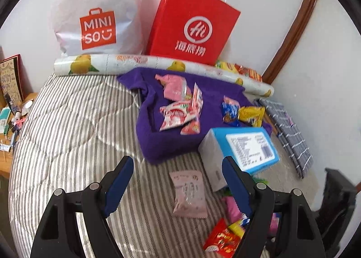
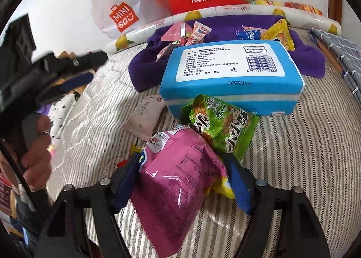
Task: Organize snacks
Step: 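Grasp the magenta snack bag with the right gripper while the left gripper grasps a pale pink packet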
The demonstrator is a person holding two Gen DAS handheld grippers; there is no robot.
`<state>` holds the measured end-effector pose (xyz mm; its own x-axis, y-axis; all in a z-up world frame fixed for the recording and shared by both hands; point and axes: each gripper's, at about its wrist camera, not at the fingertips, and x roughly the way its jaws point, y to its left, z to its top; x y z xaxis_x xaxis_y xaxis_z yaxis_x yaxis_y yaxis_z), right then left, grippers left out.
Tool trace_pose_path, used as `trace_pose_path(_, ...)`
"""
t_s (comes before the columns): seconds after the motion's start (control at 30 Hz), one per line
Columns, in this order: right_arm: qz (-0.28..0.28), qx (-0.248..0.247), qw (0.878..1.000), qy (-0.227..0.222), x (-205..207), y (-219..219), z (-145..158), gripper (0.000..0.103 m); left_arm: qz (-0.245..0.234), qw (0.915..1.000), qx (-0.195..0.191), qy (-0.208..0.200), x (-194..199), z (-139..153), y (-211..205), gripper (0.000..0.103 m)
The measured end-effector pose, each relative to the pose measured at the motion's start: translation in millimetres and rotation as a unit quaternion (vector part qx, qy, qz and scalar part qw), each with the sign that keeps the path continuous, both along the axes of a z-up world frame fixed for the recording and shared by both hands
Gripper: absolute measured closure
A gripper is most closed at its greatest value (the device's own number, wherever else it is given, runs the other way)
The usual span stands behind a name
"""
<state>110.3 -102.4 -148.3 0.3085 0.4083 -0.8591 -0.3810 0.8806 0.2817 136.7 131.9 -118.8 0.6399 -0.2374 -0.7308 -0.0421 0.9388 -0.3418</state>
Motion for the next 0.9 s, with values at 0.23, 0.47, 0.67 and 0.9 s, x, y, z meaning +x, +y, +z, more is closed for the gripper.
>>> trace_pose_path(0.23, 0.004, 0.007, 1.0, -0.031, -9.2, -19.1, 19.6, 0.037, -0.018, 0.9982, 0.033, 0.046, 5.1, -30.1, -23.8, 0.024)
trace_pose_path(0.47, -0.023, 0.01, 0.997, -0.076, -14.8, -57.8, 40.5, 0.037, -0.041, 0.9907, 0.105, 0.076, 9.1, -55.2, -58.9, 0.024)
trace_pose_path(0.67, -0.061, -0.033, 0.992, -0.105, -9.7, -91.0, 31.2, 0.037, -0.037, 0.9837, 0.156, 0.082, 13.2, -64.2, -77.8, 0.035)
trace_pose_path(0.9, -0.085, -0.055, 0.99, -0.1, 1.5, -113.1, 3.2, 0.037, -0.023, 0.9872, 0.135, 0.081, 13.1, -55.9, -69.8, 0.066)
